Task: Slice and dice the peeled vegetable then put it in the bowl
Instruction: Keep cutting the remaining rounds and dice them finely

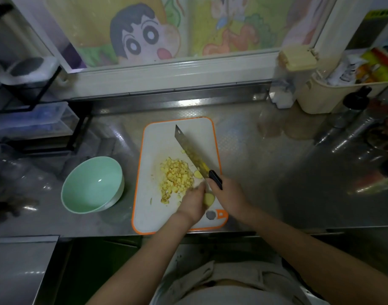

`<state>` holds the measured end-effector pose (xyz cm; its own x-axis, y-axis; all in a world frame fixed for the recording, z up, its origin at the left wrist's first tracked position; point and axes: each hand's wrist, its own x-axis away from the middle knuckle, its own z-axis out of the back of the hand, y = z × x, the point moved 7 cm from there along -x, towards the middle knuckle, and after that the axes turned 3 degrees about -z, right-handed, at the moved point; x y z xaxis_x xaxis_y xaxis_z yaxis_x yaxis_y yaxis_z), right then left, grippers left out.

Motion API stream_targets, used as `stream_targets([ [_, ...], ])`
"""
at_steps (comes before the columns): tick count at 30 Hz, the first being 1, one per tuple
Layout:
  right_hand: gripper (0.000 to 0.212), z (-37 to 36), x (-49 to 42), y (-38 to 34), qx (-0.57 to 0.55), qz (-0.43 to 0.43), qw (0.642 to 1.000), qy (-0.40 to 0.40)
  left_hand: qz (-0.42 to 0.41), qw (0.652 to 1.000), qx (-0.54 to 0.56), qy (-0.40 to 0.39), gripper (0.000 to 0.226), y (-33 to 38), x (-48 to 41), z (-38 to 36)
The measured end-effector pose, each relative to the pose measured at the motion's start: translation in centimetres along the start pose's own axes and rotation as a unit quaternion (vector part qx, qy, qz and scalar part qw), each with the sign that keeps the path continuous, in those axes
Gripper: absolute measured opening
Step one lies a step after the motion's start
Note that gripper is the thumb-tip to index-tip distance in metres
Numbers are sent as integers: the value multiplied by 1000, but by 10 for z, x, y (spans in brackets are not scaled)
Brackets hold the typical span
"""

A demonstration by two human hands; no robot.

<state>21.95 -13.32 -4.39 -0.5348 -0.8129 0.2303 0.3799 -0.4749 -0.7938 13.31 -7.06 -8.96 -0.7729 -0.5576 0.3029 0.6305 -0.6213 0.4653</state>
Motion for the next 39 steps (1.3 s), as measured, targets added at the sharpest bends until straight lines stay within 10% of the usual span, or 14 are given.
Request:
stream_targets([
  [12,29,-25,2,-19,21,38,999,-33,15,987,81,140,26,-28,39,34],
  [24,31,-37,4,-22,14,65,996,-54,261,872,283,302,29,-117,77,55],
  [31,36,-30,3,-16,-25,21,997,-68,264,900,274,214,49,-95,55,43],
  [39,31,-3,-3,-14,23,17,1000,-13,125,966,-18,227,42,-59,30,78],
])
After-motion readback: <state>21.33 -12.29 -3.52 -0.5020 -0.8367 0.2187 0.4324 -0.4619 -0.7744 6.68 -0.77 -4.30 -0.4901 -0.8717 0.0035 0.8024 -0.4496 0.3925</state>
